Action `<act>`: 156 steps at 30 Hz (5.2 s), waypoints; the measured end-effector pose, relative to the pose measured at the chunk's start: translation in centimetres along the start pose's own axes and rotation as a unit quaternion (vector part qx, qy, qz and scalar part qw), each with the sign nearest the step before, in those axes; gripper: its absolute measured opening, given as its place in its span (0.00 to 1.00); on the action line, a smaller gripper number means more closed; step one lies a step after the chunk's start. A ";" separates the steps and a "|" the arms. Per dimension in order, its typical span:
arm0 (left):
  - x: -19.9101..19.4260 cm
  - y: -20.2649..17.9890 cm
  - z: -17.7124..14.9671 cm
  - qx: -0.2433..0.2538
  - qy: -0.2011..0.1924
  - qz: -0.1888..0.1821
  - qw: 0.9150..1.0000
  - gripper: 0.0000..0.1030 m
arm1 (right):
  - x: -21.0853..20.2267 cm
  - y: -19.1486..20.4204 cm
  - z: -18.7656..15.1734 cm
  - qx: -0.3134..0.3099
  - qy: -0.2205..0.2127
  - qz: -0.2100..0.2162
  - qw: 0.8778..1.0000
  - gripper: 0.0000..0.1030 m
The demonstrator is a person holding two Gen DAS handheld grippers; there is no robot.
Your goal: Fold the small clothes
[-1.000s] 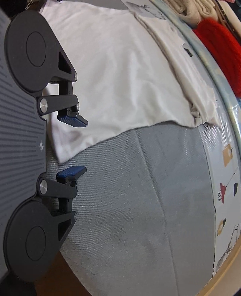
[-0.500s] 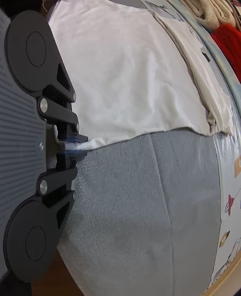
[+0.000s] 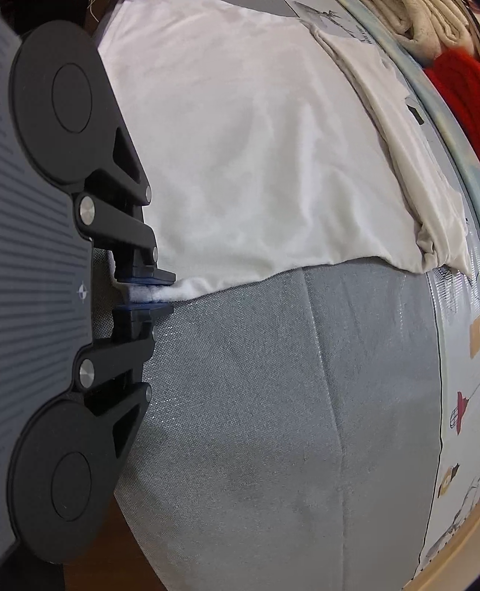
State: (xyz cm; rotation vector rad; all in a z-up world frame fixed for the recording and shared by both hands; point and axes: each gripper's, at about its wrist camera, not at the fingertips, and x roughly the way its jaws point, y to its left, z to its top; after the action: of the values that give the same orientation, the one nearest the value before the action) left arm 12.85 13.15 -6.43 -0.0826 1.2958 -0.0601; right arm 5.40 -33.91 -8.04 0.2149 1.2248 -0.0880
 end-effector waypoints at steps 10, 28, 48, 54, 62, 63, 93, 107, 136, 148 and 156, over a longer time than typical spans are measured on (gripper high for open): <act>-0.4 -0.4 -0.3 0.013 -0.013 0.007 1.000 0.08 | -0.3 -0.2 0.1 0.004 -0.010 0.004 1.000 0.07; -5.8 -0.1 -0.5 -0.012 -0.137 -0.058 0.989 0.06 | -4.8 -1.5 1.2 0.049 -0.129 0.076 0.988 0.06; -22.6 0.5 -3.4 0.000 -0.218 -0.158 0.963 0.05 | -20.4 -6.6 -0.8 0.094 -0.241 0.176 0.950 0.05; -20.4 0.3 0.4 -0.002 -0.199 -0.146 0.969 0.05 | -21.1 -6.3 -0.1 0.092 -0.225 0.167 0.956 0.05; -12.1 -0.2 11.2 0.003 -0.144 -0.095 0.985 0.05 | -14.6 -3.8 9.1 0.058 -0.171 0.116 0.977 0.05; -11.1 -0.6 12.4 0.013 -0.138 -0.083 0.987 0.05 | -13.4 -3.7 10.7 0.058 -0.161 0.108 0.979 0.05; -0.6 3.3 20.8 -0.032 -0.047 -0.078 0.995 0.13 | 2.7 -5.1 23.2 0.085 -0.130 0.081 0.985 0.09; 2.3 -0.2 22.2 0.010 -0.040 -0.082 0.996 0.30 | 6.1 -3.0 22.5 0.009 -0.059 0.084 0.995 0.15; 3.0 1.0 24.7 -0.046 -0.058 -0.085 0.994 0.17 | 6.3 -5.5 23.8 0.062 -0.053 0.210 0.974 0.39; 3.5 0.5 24.3 -0.034 -0.047 -0.079 0.995 0.18 | 8.0 -3.1 22.9 -0.007 -0.019 0.154 0.988 0.43; 3.8 0.4 24.5 -0.034 -0.043 -0.074 0.996 0.18 | 8.1 -2.4 23.1 -0.020 -0.029 0.130 0.991 0.26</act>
State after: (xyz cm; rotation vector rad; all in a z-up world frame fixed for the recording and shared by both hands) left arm 37.48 13.92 -3.56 -0.2383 1.2034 -0.1382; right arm 29.07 -40.70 -8.51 0.3332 1.1300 0.1552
